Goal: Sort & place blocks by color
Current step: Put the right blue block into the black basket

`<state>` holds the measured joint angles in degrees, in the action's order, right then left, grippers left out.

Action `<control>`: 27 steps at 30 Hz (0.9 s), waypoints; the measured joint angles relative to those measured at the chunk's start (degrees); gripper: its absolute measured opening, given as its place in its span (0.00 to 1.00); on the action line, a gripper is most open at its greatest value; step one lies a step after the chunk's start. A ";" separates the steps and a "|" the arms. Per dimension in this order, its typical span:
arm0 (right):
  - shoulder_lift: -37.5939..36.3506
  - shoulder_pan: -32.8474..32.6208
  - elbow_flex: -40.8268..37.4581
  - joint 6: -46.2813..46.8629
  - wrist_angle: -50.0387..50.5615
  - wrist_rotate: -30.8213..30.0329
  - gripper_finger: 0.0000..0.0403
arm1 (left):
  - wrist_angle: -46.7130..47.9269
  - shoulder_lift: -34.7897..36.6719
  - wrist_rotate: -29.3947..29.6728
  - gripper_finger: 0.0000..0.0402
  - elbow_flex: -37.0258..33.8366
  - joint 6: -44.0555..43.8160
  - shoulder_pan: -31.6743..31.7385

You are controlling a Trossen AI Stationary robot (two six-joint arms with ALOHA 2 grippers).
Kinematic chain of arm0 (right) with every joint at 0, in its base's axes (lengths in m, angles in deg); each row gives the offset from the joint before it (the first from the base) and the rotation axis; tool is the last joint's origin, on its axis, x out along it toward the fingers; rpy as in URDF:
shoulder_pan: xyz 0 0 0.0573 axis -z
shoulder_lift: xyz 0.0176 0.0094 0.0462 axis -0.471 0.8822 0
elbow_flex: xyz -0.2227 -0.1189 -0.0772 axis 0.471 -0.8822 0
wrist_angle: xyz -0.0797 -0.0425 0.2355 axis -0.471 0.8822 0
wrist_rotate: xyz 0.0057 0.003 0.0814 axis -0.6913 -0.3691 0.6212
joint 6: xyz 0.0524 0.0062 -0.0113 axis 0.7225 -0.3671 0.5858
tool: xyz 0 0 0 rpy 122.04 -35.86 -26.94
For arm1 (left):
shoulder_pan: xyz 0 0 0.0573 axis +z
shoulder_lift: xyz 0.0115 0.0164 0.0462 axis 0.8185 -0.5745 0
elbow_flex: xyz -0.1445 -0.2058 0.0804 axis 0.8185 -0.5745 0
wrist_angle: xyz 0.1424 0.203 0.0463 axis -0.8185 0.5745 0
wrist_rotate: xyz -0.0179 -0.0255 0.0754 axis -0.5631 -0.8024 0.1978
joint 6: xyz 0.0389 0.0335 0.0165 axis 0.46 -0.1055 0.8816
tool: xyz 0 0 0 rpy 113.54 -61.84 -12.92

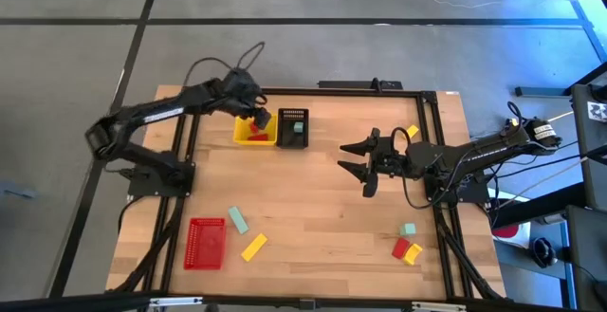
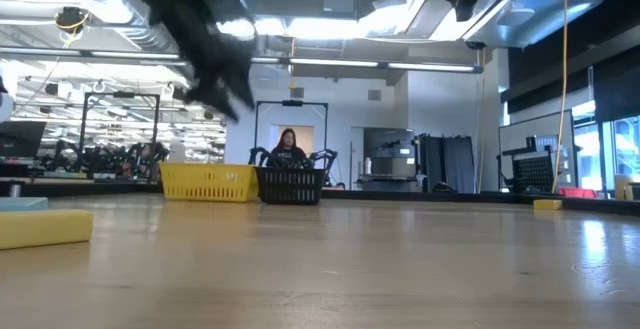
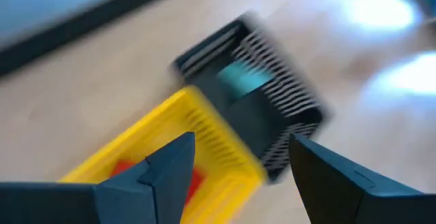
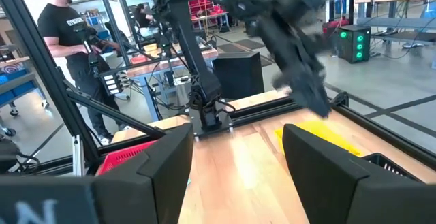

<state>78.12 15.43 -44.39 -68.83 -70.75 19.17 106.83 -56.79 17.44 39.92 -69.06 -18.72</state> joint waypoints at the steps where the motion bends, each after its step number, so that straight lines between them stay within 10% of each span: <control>1: 0.00 0.00 0.00 0.09 -0.22 0.00 0.57 | -0.92 2.37 0.15 0.57 -0.03 0.28 -1.19; 15: 0.00 0.07 0.00 3.10 -1.39 -1.97 0.57 | -42.11 32.99 14.89 0.57 -23.25 2.01 -31.86; 27: 0.00 0.07 0.00 3.11 -1.50 -1.97 0.57 | -45.02 35.58 19.46 0.57 -25.00 4.86 -35.57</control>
<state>78.12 15.50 -44.39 -65.73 -72.25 17.19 61.82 -21.21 36.90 14.91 -64.20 -54.29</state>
